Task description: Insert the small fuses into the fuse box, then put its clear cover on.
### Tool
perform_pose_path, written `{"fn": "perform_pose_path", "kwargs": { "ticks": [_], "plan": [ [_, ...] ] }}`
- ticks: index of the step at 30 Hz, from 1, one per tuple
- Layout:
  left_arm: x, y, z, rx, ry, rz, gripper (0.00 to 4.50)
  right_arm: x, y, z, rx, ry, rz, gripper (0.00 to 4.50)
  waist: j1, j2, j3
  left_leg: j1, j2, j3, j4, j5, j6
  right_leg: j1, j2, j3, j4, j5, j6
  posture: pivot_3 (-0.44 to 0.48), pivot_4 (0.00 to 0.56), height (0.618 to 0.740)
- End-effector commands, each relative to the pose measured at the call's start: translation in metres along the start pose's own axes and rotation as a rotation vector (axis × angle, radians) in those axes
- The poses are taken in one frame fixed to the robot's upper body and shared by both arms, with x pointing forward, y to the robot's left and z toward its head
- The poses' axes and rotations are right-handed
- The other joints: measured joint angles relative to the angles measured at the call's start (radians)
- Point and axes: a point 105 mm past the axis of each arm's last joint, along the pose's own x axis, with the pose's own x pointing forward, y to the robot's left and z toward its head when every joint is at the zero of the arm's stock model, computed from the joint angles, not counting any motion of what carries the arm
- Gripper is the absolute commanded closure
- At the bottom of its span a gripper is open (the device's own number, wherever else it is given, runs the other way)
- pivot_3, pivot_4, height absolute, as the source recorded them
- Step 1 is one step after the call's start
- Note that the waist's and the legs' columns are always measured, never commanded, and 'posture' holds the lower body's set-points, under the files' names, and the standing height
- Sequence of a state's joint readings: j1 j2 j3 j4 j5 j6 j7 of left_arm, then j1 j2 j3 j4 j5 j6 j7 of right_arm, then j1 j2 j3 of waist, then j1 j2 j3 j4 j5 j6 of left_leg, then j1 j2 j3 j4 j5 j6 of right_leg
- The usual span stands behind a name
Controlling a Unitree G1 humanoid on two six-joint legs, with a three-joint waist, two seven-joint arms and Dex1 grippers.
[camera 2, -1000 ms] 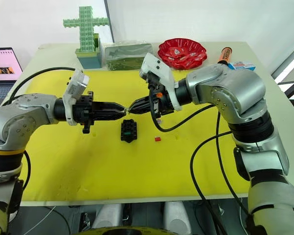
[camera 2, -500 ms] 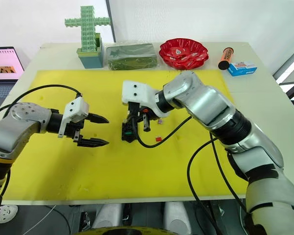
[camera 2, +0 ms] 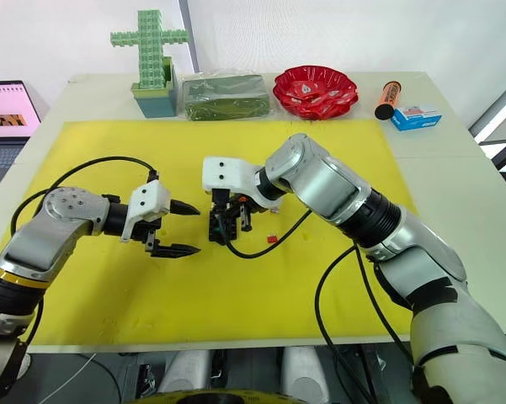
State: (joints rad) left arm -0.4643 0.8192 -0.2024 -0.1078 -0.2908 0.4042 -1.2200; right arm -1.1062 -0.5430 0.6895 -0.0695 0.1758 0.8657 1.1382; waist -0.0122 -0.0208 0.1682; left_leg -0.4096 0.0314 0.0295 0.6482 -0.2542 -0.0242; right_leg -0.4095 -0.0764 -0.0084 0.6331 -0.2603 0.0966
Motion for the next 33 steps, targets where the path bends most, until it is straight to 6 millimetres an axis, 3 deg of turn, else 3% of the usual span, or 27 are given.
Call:
{"fn": "perform_pose_path", "kwargs": {
  "ticks": [1, 33],
  "plan": [
    [-0.001, 0.002, 0.005, 0.03, -0.013, 0.014, 0.08, -0.002, 0.0, 0.005, -0.023, -0.01, -0.003, 4.5, 0.0, 0.0, 0.0, 0.0, 0.0, 0.0, 0.0, 0.0, 0.0, 0.0, 0.0, 0.0, 0.0, 0.0, 0.0, 0.0, 0.15, 0.74],
    [0.002, 0.001, 0.007, 0.029, -0.035, 0.031, 0.08, 0.011, 0.0, -0.005, -0.007, 0.017, 0.0, 4.5, 0.0, 0.0, 0.0, 0.0, 0.0, 0.0, 0.0, 0.0, 0.0, 0.0, 0.0, 0.0, 0.001, 0.0, 0.0, 0.0, 0.15, 0.74]
  ]
}}
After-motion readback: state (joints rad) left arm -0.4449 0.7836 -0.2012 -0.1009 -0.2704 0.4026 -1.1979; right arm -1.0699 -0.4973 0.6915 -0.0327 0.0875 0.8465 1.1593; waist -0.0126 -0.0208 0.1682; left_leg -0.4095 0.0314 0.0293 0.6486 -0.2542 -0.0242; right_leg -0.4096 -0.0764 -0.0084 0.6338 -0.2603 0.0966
